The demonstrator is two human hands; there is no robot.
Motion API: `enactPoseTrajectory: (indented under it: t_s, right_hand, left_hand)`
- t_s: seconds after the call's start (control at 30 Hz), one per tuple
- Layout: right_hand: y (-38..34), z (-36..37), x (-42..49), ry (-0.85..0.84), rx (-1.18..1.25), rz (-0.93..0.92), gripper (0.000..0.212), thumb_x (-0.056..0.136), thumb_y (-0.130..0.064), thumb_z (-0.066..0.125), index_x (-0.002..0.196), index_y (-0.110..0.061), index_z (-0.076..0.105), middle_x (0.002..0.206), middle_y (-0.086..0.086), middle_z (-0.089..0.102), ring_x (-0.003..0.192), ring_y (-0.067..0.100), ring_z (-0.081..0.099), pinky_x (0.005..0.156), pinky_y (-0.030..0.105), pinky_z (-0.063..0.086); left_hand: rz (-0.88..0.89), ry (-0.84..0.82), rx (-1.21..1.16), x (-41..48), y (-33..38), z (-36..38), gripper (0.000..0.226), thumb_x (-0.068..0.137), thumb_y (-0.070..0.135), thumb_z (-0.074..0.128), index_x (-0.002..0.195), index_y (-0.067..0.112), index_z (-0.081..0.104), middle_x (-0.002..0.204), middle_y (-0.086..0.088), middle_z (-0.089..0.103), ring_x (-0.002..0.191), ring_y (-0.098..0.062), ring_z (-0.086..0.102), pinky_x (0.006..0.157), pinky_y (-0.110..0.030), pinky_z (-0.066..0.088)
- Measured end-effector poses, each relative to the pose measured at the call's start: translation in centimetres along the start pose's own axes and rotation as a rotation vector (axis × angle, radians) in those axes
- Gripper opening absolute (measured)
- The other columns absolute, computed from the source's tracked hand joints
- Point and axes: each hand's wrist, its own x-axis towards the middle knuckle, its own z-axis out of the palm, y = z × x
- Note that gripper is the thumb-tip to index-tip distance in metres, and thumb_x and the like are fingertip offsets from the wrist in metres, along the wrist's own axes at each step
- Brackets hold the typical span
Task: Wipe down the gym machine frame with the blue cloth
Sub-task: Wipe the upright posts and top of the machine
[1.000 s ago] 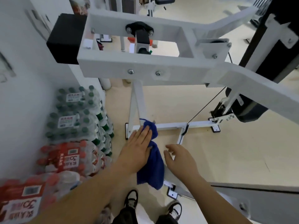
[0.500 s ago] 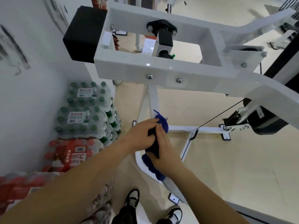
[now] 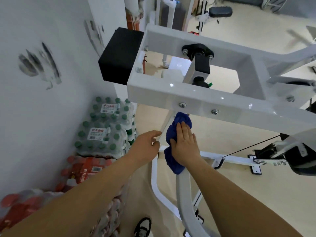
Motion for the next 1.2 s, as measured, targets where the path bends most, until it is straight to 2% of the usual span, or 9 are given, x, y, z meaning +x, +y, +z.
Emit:
enactPoseTrajectory:
  t_s: [0.23,0.4,0.5,0.63,0.77,0.87,0.93,1.0,1.2]
  right_hand:
    - [0.0,2.3,-4.6,0.144,-0.065,-0.048,0.070,0.102,-0.046,0.040,0.160,-0.010,0.023,0.164,0.015,0.029,0.150,0.034,0.028,0.124,0.049,0.025]
    - [0.3,2.1,-1.5,0.208,-0.072,-0.017,0.070,0.099,-0.046,0.045,0.156,-0.007,0.033,0.154,0.017,0.039,0.140,0.040,0.038,0.118,0.055,0.033]
    - [0.2,1.5,0.5,0.191,-0.112,-0.023,0.069,0.097,-0.047,0.031,0.152,-0.007,0.038,0.160,0.017,0.034,0.149,0.038,0.030,0.122,0.058,0.021]
    - [0.1,2.2,-1.6,0.187,-0.147,-0.181,0.043,0.099,-0.035,0.041,0.137,-0.017,0.050,0.168,0.012,0.019,0.157,0.028,0.009,0.127,0.052,0.008]
    - [0.1,3.6,-5.6,0.275,-0.056,-0.137,0.047,0.091,-0.023,0.062,0.137,-0.014,0.054,0.154,0.011,0.040,0.146,0.031,0.036,0.123,0.047,0.026]
    - [0.1,3.9,-8.5,0.318,-0.099,-0.142,0.032,0.090,-0.027,0.053,0.119,-0.016,0.062,0.129,0.008,0.055,0.120,0.033,0.056,0.115,0.049,0.030]
    - [0.0,2.6,-9.8,0.364,-0.016,-0.113,0.019,0.091,-0.029,0.048,0.103,-0.021,0.059,0.104,0.001,0.056,0.094,0.029,0.061,0.096,0.043,0.047]
    - [-1.1,-0.6,-10.1,0.462,0.106,-0.100,0.010,0.093,-0.026,0.055,0.102,-0.025,0.050,0.095,-0.001,0.053,0.084,0.024,0.057,0.076,0.036,0.052]
    - [-7.9,-13.4,-6.7,0.774,0.106,-0.357,0.030,0.100,-0.033,0.051,0.115,-0.011,0.064,0.113,0.008,0.061,0.099,0.027,0.054,0.090,0.039,0.046]
  left_hand:
    - [0.112,0.030,0.108,1.0,1.5,-1.8,0.042,0.101,0.020,0.053,0.143,0.024,0.055,0.142,0.011,0.057,0.121,-0.004,0.057,0.108,-0.026,0.045]
    - [0.093,0.043,0.110,2.0,2.6,-2.9,0.042,0.099,0.025,0.057,0.142,0.027,0.056,0.136,0.014,0.058,0.116,-0.002,0.059,0.104,-0.028,0.049]
    - [0.004,0.029,0.087,0.8,1.1,-2.5,0.041,0.099,0.024,0.058,0.139,0.029,0.057,0.135,0.013,0.060,0.113,-0.003,0.061,0.102,-0.030,0.052]
    - [-0.034,0.022,0.071,-0.7,-0.6,-1.6,0.036,0.100,0.022,0.057,0.135,0.026,0.061,0.131,0.011,0.063,0.105,-0.001,0.062,0.096,-0.020,0.049]
    - [-0.048,0.006,0.058,-1.6,-1.0,-0.8,0.037,0.100,0.020,0.056,0.137,0.024,0.060,0.134,0.010,0.063,0.110,-0.002,0.062,0.099,-0.021,0.048]
    - [-0.027,0.010,0.073,-2.4,-0.8,-0.6,0.036,0.100,0.020,0.056,0.135,0.025,0.063,0.132,0.012,0.064,0.114,-0.002,0.061,0.104,-0.023,0.048]
    - [0.031,0.042,0.088,-2.9,-0.3,-1.0,0.034,0.099,0.018,0.057,0.131,0.024,0.066,0.122,0.015,0.067,0.106,0.003,0.062,0.099,-0.018,0.048]
    - [0.114,0.101,0.093,-2.9,0.8,-2.1,0.031,0.099,0.017,0.058,0.126,0.024,0.069,0.109,0.020,0.066,0.094,0.006,0.063,0.094,-0.020,0.053]
    - [0.369,0.373,0.188,-1.3,6.2,-8.8,0.026,0.098,0.015,0.059,0.121,0.021,0.069,0.106,0.007,0.070,0.084,-0.007,0.063,0.080,-0.023,0.052]
